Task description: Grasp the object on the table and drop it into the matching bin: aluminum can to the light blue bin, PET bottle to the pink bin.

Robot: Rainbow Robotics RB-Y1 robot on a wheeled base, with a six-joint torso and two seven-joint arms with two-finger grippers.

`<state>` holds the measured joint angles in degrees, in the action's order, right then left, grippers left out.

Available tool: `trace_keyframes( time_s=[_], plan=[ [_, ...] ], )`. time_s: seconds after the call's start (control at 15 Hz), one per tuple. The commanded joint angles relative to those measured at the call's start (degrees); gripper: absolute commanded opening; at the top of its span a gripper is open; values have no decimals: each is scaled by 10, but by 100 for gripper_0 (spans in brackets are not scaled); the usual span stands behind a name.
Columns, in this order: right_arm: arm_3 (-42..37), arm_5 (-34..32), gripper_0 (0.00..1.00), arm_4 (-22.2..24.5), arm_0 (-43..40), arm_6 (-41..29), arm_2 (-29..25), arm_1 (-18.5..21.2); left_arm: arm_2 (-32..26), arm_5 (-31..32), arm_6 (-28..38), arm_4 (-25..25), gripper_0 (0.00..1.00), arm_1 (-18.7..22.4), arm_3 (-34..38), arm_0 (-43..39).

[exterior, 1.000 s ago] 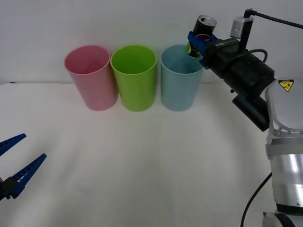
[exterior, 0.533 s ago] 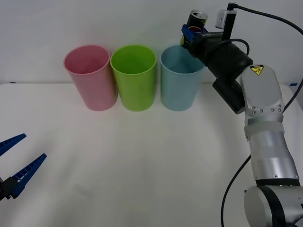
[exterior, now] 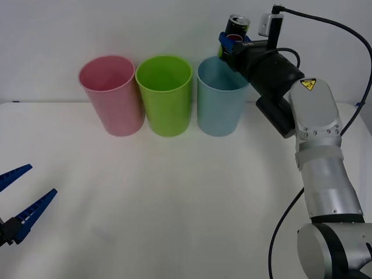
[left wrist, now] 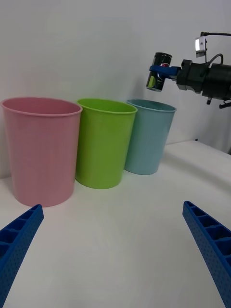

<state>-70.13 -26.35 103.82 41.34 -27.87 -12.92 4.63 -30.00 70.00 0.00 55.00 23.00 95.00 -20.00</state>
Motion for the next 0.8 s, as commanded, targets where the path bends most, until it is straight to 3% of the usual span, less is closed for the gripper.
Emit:
trace_keyframes(
  time_s=[0.07,0.53,0.8],
  plan=[
    [0,-1,100,-1,1,4,1,0,0,0,0,0,100,0,0,0],
    [-9,-20,100,-4,-4,17,-8,0,0,0,0,0,100,0,0,0],
    [-64,-27,100,-4,-46,12,-5,2,0,0,0,0,100,0,0,0]
  ],
)
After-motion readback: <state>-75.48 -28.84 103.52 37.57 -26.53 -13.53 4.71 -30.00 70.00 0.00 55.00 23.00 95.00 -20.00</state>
